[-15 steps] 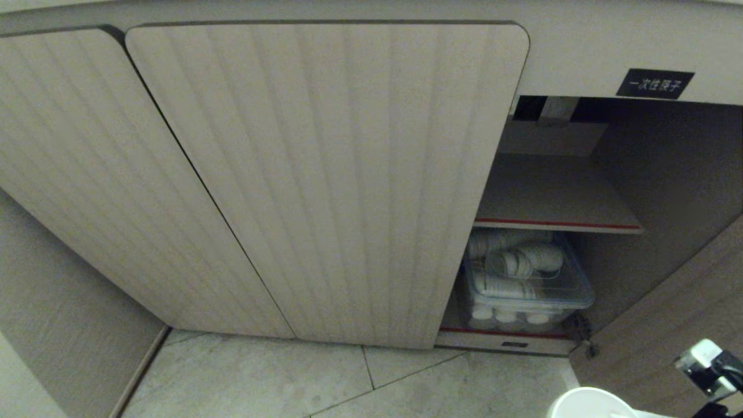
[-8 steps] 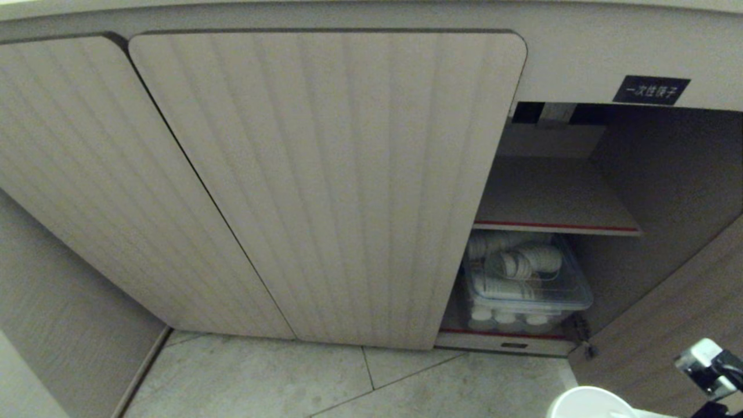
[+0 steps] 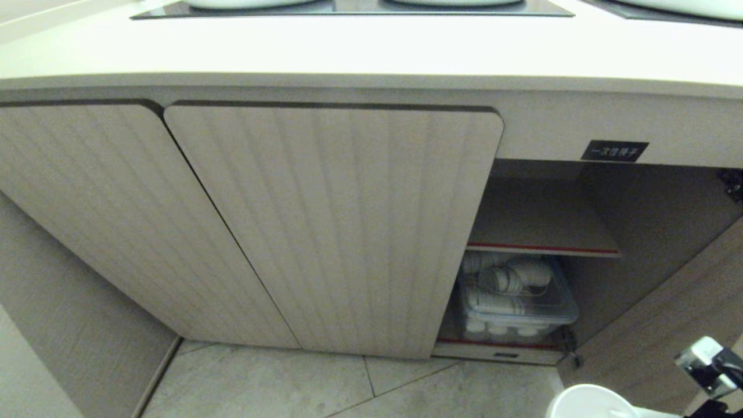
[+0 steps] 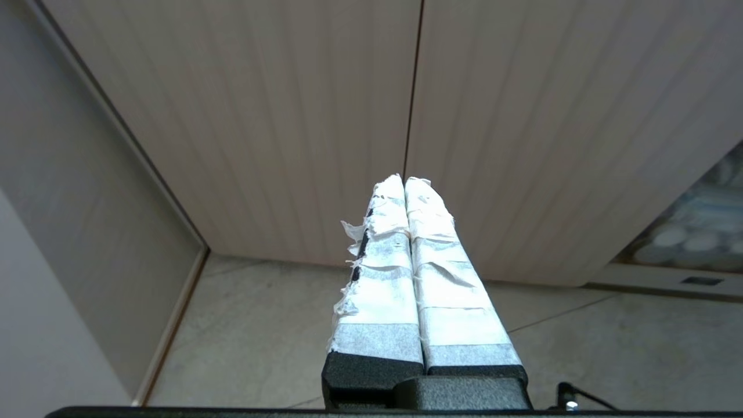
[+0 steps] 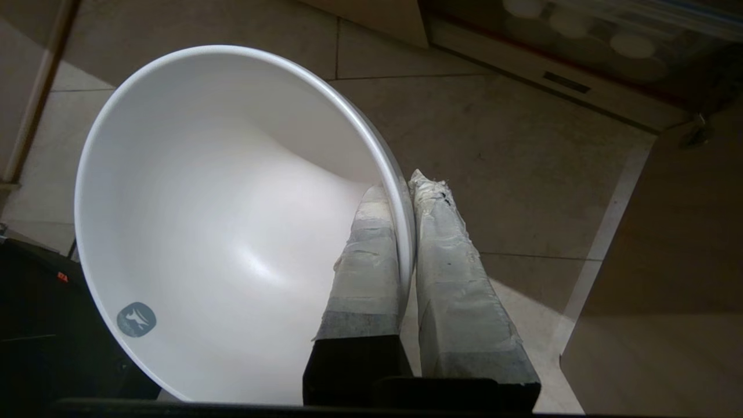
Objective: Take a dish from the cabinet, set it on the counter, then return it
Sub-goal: Place it on the table
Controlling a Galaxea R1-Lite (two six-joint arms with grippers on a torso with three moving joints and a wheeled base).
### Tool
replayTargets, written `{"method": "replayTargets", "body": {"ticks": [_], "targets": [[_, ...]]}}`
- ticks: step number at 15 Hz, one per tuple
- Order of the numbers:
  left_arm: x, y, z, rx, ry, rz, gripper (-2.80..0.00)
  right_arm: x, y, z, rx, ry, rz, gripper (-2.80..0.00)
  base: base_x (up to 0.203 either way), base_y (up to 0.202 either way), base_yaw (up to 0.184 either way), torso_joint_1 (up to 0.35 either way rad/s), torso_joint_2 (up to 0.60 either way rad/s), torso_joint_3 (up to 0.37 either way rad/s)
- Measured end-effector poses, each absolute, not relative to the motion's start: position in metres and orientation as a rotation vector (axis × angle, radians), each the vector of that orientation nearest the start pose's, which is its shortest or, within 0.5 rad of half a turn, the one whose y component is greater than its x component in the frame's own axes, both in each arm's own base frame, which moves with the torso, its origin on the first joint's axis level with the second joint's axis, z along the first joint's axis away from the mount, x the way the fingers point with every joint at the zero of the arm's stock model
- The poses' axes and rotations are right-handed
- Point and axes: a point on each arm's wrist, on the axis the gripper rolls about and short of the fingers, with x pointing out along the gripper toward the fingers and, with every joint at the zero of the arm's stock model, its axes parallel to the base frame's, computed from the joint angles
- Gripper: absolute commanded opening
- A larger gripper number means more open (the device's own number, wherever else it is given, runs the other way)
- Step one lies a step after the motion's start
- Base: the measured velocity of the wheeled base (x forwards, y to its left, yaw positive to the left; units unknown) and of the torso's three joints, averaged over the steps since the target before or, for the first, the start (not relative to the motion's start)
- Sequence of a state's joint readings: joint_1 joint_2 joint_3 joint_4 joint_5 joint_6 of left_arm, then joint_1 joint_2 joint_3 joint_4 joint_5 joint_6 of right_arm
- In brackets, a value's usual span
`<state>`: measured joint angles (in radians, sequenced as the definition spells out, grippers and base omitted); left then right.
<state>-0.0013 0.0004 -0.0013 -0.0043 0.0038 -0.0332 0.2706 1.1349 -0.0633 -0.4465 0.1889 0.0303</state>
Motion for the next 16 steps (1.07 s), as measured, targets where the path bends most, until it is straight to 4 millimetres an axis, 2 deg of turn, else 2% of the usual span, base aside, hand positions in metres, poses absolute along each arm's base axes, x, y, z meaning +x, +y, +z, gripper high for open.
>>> {"method": "replayTargets", "body": {"ticks": [16], "targets": [[-0.0229,0.0001,0.0763,-0.033,-0.005,0.002,-2.8,0.1012,0.0324,0.0951,0.004,0.636,0.434,-2.8,0.0,0.0,0.0,0.2,-0.5,-0.299]]}}
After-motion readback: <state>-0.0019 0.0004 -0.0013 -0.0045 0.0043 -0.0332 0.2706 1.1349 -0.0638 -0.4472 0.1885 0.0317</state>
